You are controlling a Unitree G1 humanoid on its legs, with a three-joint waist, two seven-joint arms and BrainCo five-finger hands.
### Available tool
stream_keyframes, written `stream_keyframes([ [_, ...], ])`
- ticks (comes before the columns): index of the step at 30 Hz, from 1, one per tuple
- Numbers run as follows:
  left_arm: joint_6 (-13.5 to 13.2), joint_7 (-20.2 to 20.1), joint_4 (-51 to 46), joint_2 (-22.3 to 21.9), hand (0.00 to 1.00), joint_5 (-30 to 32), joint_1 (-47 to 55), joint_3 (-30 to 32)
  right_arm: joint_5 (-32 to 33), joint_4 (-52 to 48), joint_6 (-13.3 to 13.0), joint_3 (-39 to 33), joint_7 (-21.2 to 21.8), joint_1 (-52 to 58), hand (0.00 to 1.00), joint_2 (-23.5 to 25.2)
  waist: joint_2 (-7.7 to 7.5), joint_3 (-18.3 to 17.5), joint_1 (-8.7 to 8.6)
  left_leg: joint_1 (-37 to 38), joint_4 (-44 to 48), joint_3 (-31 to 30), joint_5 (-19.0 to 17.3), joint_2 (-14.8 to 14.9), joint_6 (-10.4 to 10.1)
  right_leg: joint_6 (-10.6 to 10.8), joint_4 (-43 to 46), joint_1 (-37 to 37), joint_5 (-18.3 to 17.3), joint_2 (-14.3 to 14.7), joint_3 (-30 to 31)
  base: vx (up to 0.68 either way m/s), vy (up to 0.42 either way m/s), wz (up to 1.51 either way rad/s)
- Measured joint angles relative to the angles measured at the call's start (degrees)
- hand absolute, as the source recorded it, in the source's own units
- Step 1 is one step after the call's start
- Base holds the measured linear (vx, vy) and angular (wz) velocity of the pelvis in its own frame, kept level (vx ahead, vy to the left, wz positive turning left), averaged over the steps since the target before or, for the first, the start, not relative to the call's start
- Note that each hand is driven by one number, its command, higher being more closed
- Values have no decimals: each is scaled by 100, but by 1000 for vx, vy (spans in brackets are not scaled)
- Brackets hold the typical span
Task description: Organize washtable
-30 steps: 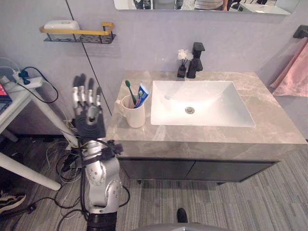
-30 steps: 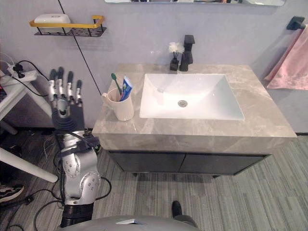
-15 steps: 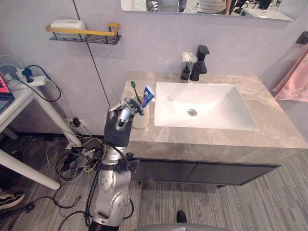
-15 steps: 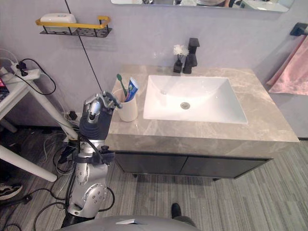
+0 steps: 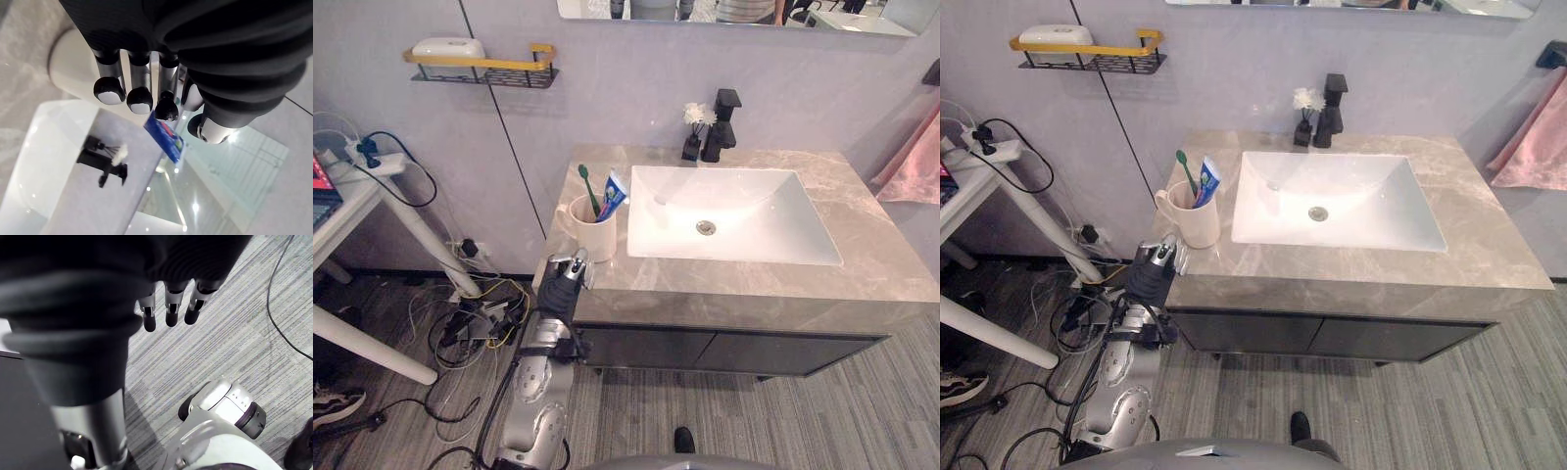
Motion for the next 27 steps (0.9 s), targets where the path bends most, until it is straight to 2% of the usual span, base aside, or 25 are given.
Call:
stream_keyframes([
  [2, 32, 98, 346, 14, 100, 151, -51, 89, 0, -3, 0, -3, 0, -11, 0, -4, 28, -21, -61, 0, -1, 27, 2, -5, 1, 1, 2, -49, 0, 2, 1, 74, 1, -4],
  [6, 81, 234, 820, 31, 100, 417, -349, 142, 1, -11, 0, -11, -1, -16, 0, -4, 52, -26, -74, 5, -21, 62, 1, -8, 1, 3, 5, -93, 3, 8, 4, 41, 0, -3],
  [19, 97, 543, 1118, 31, 100, 462, -747, 263, -29, -60, 31, -14, -4, -48, 0, -47, 133, 6, -161, -26, -103, 283, 0, 0, -2, 5, -9, -238, 12, 71, 207, -6, -2, -8],
  [27, 73, 766, 1772, 34, 100, 674, -1508, 279, -31, -230, 37, -39, -51, -44, 0, -45, 232, 77, -239, 35, -153, 331, -3, 1, -8, 6, -11, -268, 14, 94, 235, 21, -3, -2],
])
